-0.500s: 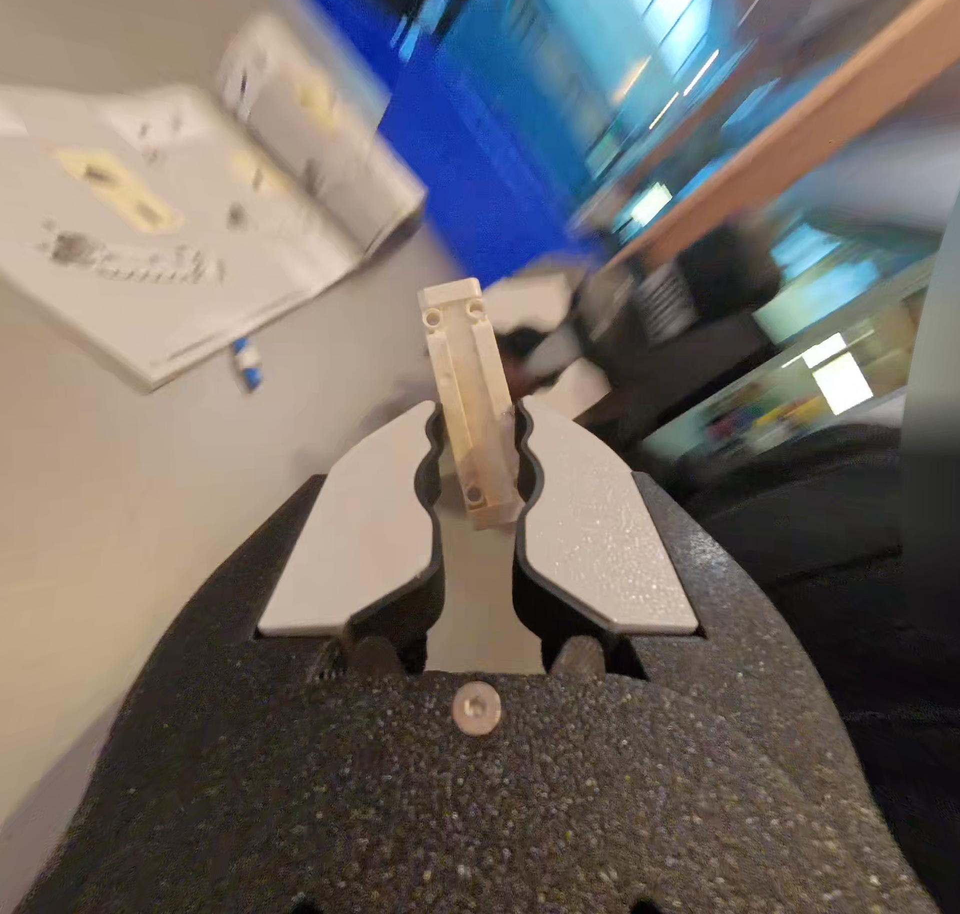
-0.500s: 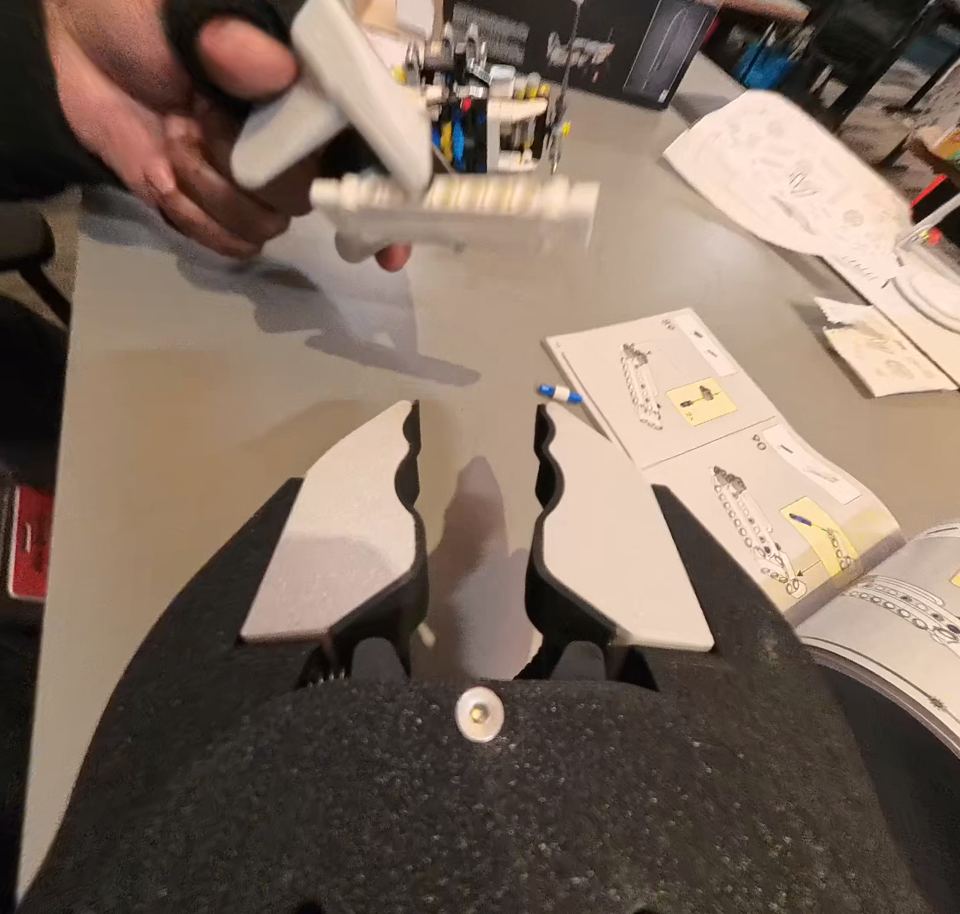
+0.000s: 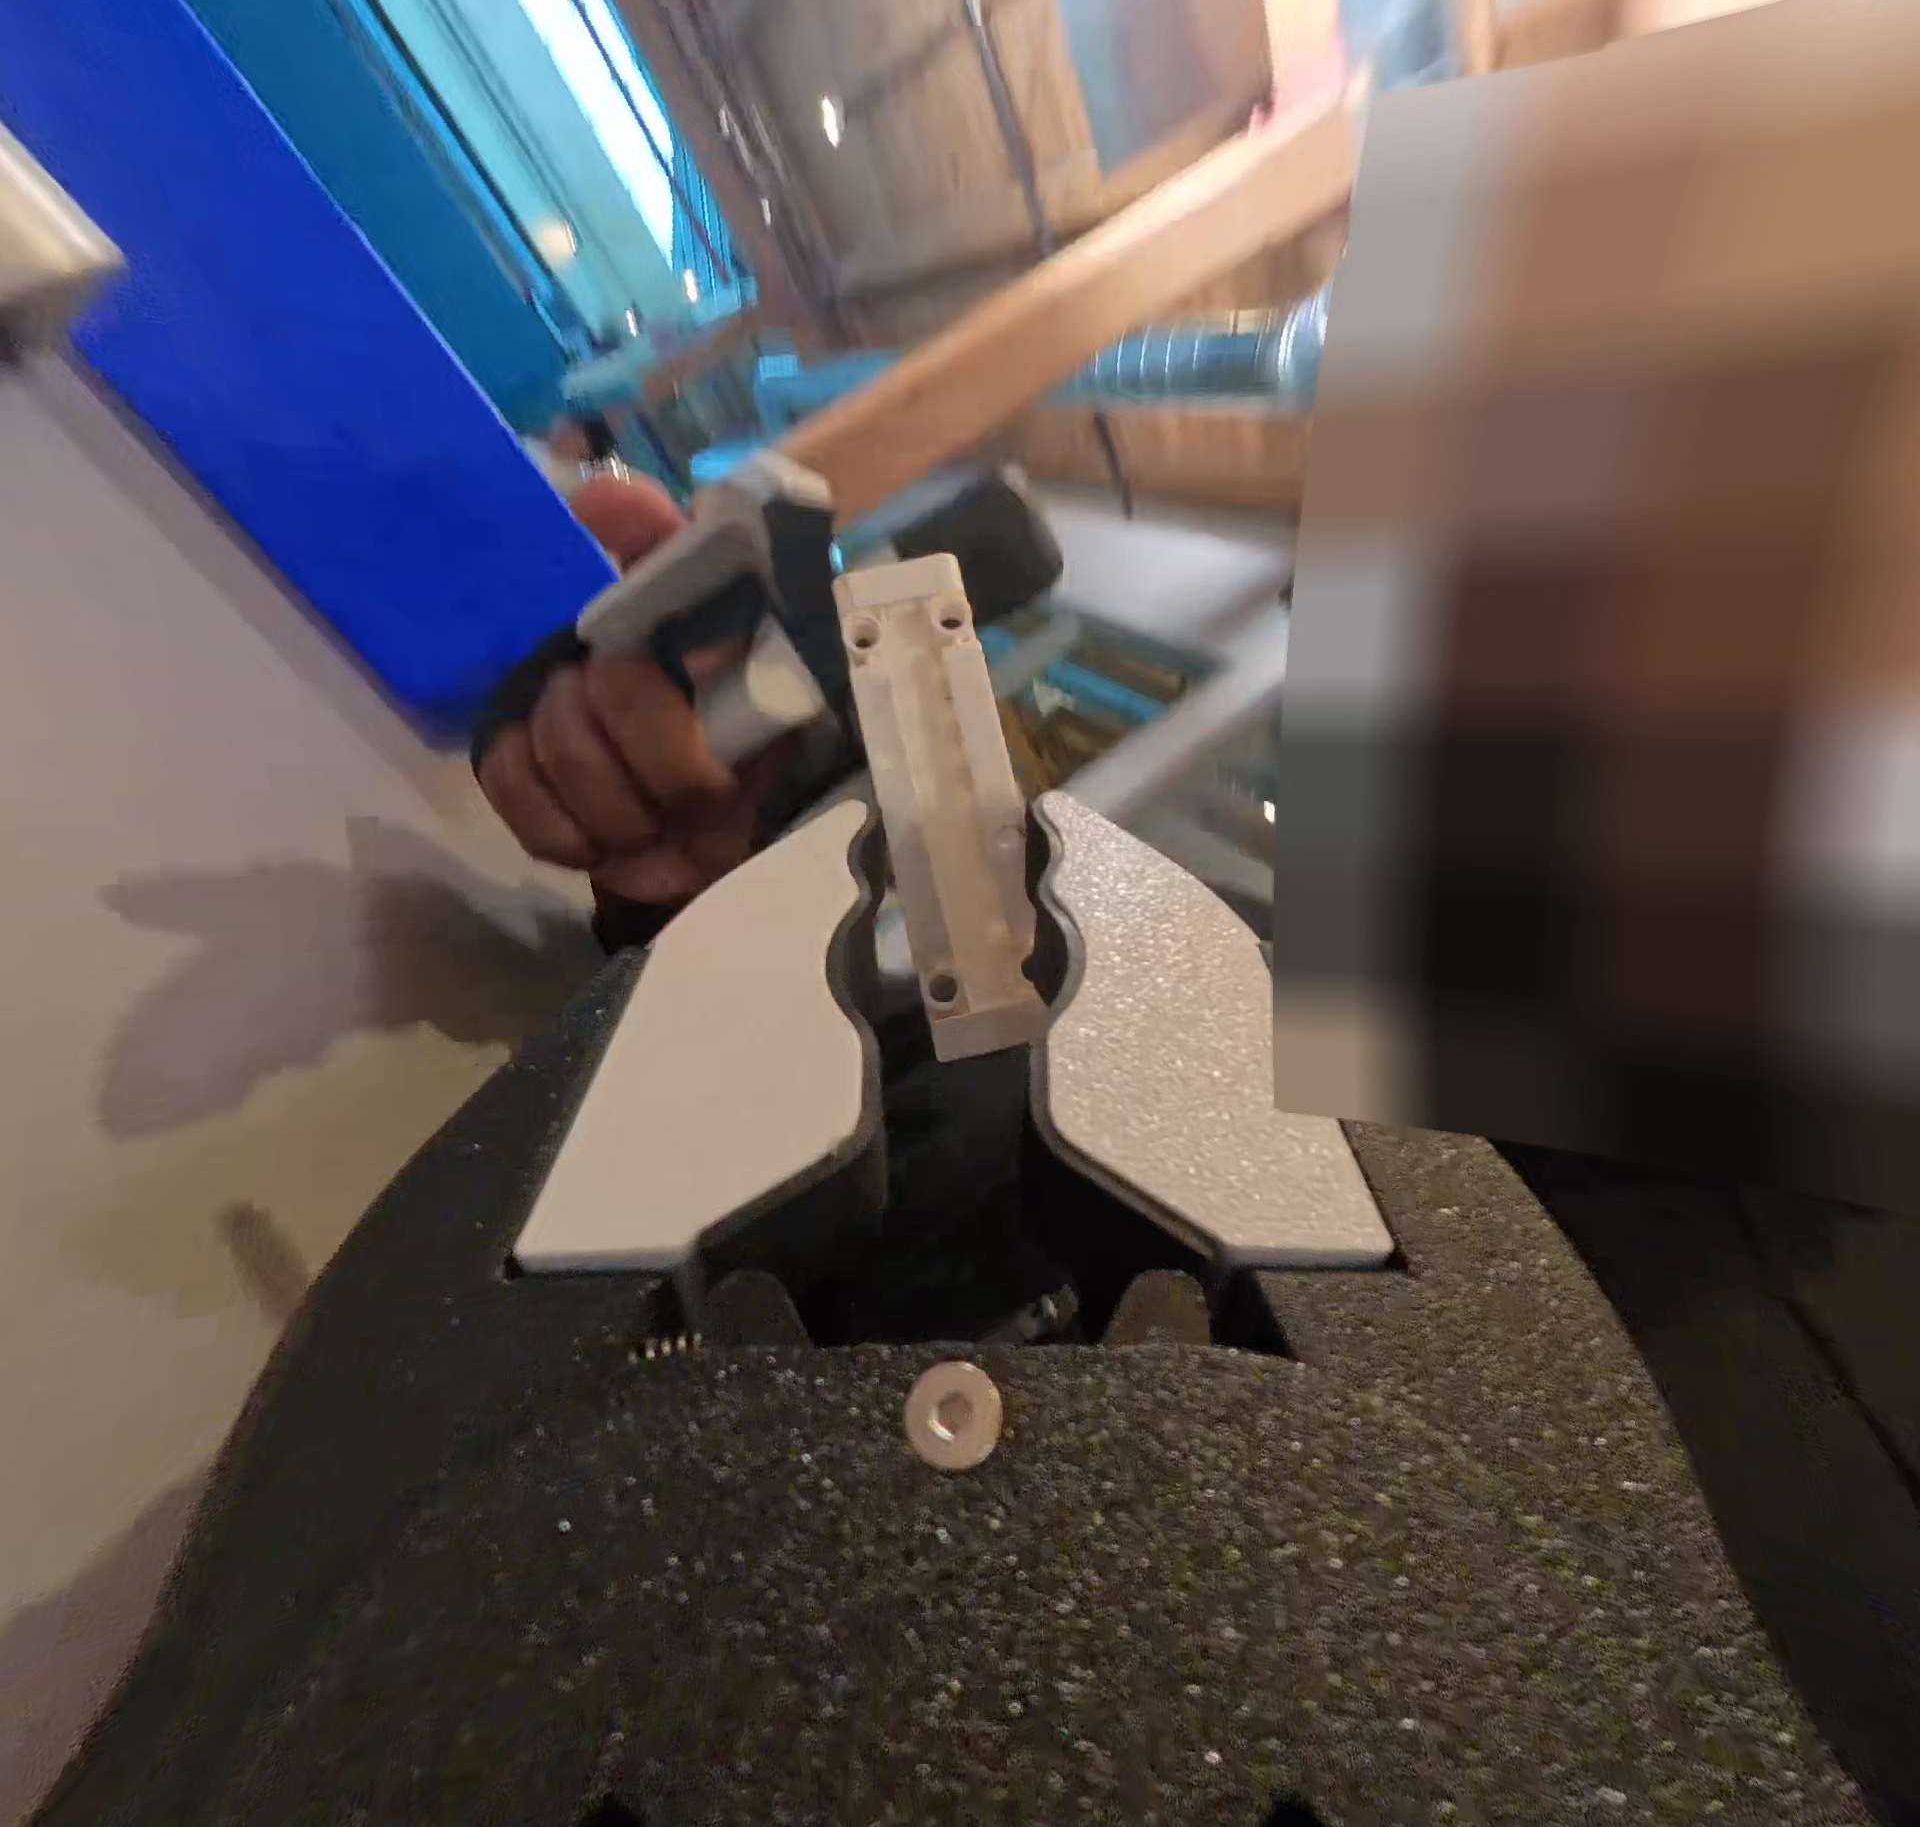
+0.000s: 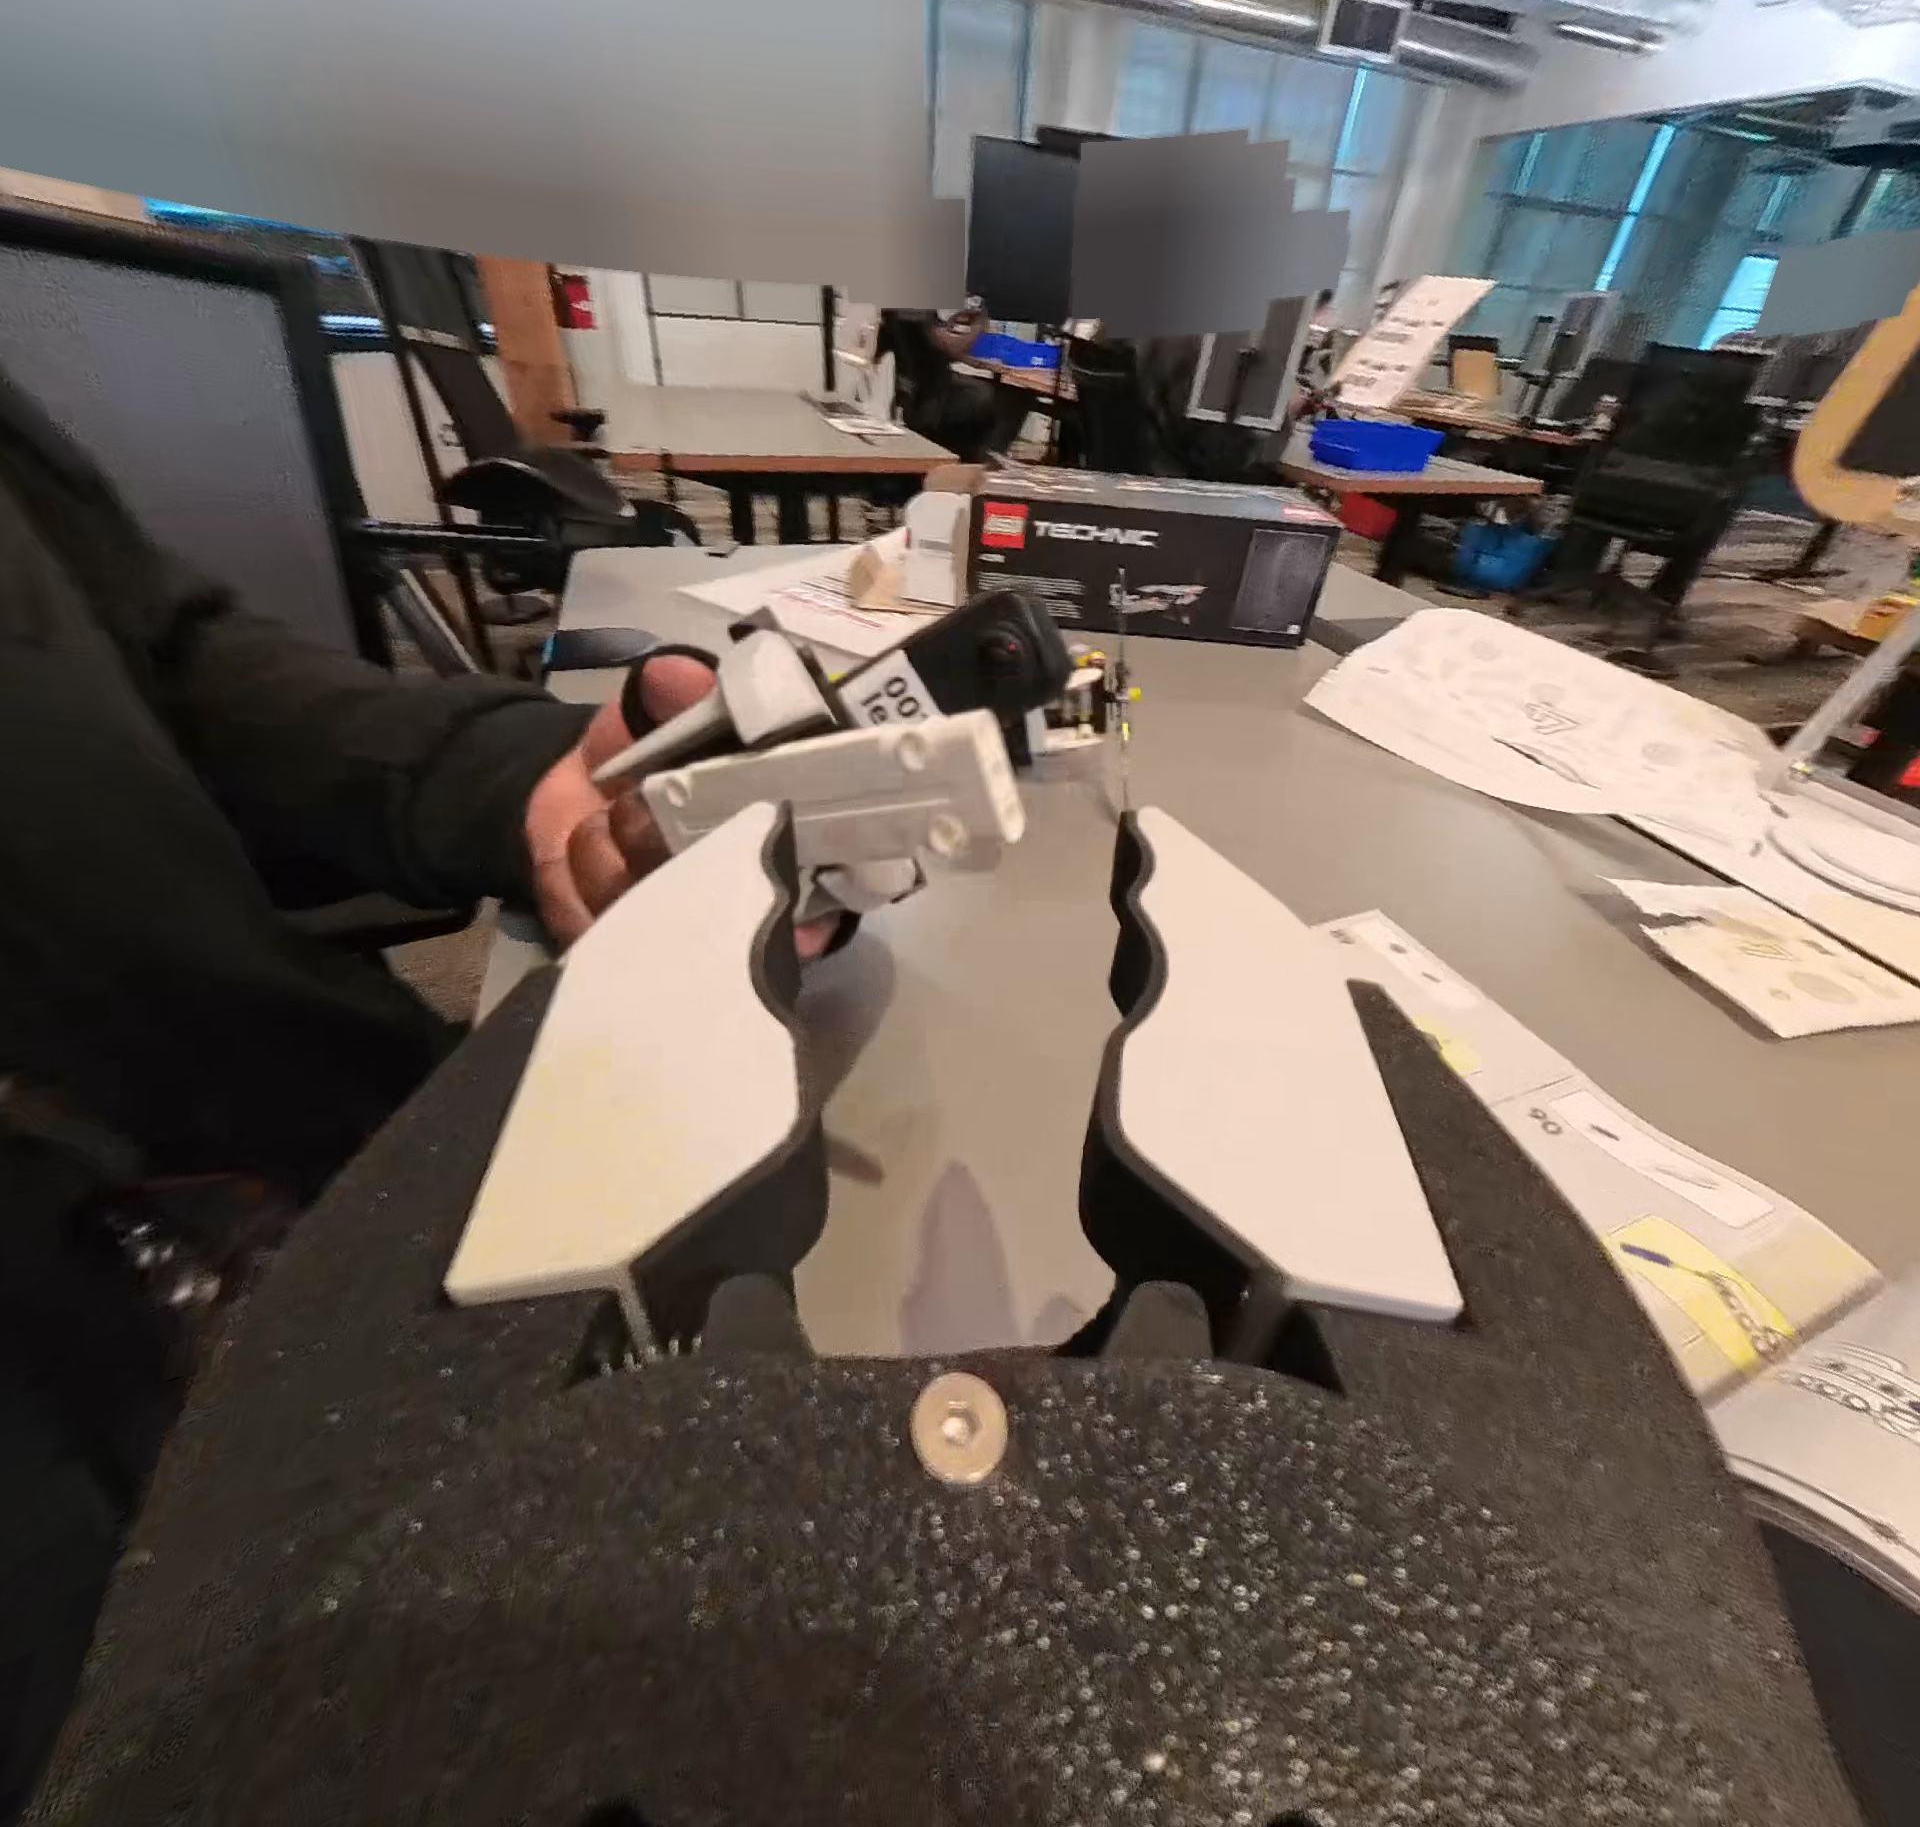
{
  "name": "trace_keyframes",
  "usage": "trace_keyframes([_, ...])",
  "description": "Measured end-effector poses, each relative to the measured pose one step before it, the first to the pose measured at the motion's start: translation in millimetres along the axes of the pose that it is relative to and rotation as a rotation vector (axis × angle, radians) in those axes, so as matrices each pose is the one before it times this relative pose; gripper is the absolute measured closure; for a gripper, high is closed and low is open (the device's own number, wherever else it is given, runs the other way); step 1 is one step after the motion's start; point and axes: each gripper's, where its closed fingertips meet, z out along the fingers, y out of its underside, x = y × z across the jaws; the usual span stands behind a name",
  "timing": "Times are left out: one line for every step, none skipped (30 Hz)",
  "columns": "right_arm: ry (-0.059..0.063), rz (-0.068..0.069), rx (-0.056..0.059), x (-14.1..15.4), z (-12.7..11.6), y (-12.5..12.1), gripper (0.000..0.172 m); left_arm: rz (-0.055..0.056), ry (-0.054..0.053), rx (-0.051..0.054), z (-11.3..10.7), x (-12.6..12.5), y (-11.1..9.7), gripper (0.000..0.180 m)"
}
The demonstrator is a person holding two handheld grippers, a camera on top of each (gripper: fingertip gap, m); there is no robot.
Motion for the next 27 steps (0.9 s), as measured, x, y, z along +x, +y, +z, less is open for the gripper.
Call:
trace_keyframes([-0.0224,-0.0023,0.0016,-3.41,-4.69,-1.2,0.114,-0.004,0.0166,-0.0432,5.0,0.85,7.72,0.153])
trace_keyframes([-0.0266,-0.0078,-0.0044,-4.81,-3.87,-0.04,0.117,-0.0144,0.0292,-0.0233,4.15,2.29,4.08,0.153])
trace_keyframes([-0.038,-0.0126,-0.0075,-7.24,-3.23,0.26,0.123,-0.0177,0.0044,-0.029,3.78,-1.45,4.31,0.153])
trace_keyframes([-0.0342,-0.0169,-0.0037,-7.78,-2.77,-0.16,0.127,-0.0114,-0.0115,-0.0367,3.8,-2.69,4.59,0.153])
trace_keyframes([-0.0238,-0.0168,-0.0053,-6.97,-2.44,0.2,0.131,0.0049,-0.0062,-0.0374,3.79,-0.72,4.5,0.153])
trace_keyframes([-0.0075,-0.0134,-0.0162,-4.77,-2.1,2.0,0.134,0.0133,-0.0028,-0.0451,3.78,0.47,5.81,0.153])
trace_keyframes([0.006,-0.0217,-0.0198,-2.79,-2.96,2.9,0.14,0.0097,-0.0144,-0.0481,3.71,-1.06,6.26,0.153])
trace_keyframes([0.0071,-0.0321,-0.0012,-3.13,-4.82,0.74,0.146,0.0094,-0.0144,-0.0303,2.65,-1.19,3.72,0.153])
trace_keyframes([0.0033,-0.0271,0.0218,-4.47,-6.41,-2.31,0.154,0.011,0.0002,-0.0041,0.71,0.97,-0.3,0.153])
trace_keyframes([0.0066,-0.0069,0.0323,-3.77,-7.48,-4.25,0.162,0.0015,-0.0136,0.0175,-1.58,-0.89,-4.12,0.154])
trace_keyframes([0.0304,0.0166,0.0256,0.62,-7.71,-3.89,0.164,0.0079,-0.0443,0.0293,-3.55,-5.13,-6.75,0.157])
trace_keyframes([0.0549,0.0242,0.012,4.82,-8.29,-2.11,0.164,0.0207,-0.0314,0.0304,-4.4,-3.2,-7.57,0.157])
trace_keyframes([0.062,0.0147,0.0089,6.17,-9.29,-2.06,0.164,0.0208,-0.0205,0.0255,-4.68,-1.7,-7.37,0.157])
trace_keyframes([0.0748,0.0039,0.0094,7.99,-11.01,-3.39,0.164,0.0216,-0.0433,0.0227,-4.88,-4.99,-8.0,0.157])
trace_keyframes([0.0892,-0.0027,-0.0024,11.16,-12.73,-4.05,0.164,0.0362,-0.0766,0.0211,-5.37,-9.01,-8.41,0.157])
trace_keyframes([0.0976,-0.0101,-0.0208,14.37,-14.53,-3.65,0.164,0.0593,-0.1073,0.006,-5.72,-12.78,-6.99,0.157])
trace_keyframes([0.1113,-0.02,-0.0296,18.5,-16.14,-3.24,0.164,0.0806,-0.1253,-0.014,-5.46,-14.92,-4.68,0.157])
trace_keyframes([0.125,-0.0246,-0.0324,22.83,-17.12,-2.41,0.164,0.0844,-0.1218,-0.026,-4.73,-14.77,-2.59,0.156])
trace_keyframes([0.1233,-0.0226,-0.0352,25.14,-16.34,-0.46,0.164,0.0781,-0.1165,-0.0415,-3.67,-14.7,0.0,0.155])
trace_keyframes([0.1126,-0.0173,-0.041,25.29,-13.99,2.71,0.164,0.0813,-0.1232,-0.0575,-2.66,-15.99,2.78,0.153])
trace_keyframes([0.107,-0.0142,-0.0458,25.01,-10.77,5.99,0.164,0.0875,-0.1322,-0.0642,-1.62,-17.53,4.78,0.151])
trace_keyframes([0.0969,-0.0124,-0.0486,22.83,-7.13,8.59,0.164,0.0831,-0.1204,-0.0631,-0.12,-15.9,5.92,0.149])
trace_keyframes([0.0701,-0.0059,-0.0551,17.52,-3.0,11.14,0.162,0.0654,-0.0895,-0.0604,1.43,-11.46,6.68,0.148])
trace_keyframes([0.0348,0.0026,-0.0656,10.67,0.71,13.23,0.154,0.0427,-0.0547,-0.0512,2.56,-6.53,6.02,0.147])
trace_keyframes([0.0077,0.0072,-0.0749,4.46,3.45,14.36,0.145,0.0215,-0.0268,-0.033,2.9,-2.3,3.98,0.147])
trace_keyframes([-0.001,0.0027,-0.0703,0.85,4.2,12.61,0.139,0.0028,-0.0098,-0.0154,2.53,0.17,1.98,0.147])
trace_keyframes([0.0013,-0.0093,-0.0481,-1.22,3.45,8.26,0.134,-0.0061,-0.0003,-0.0113,2.12,1.35,1.45,0.147])
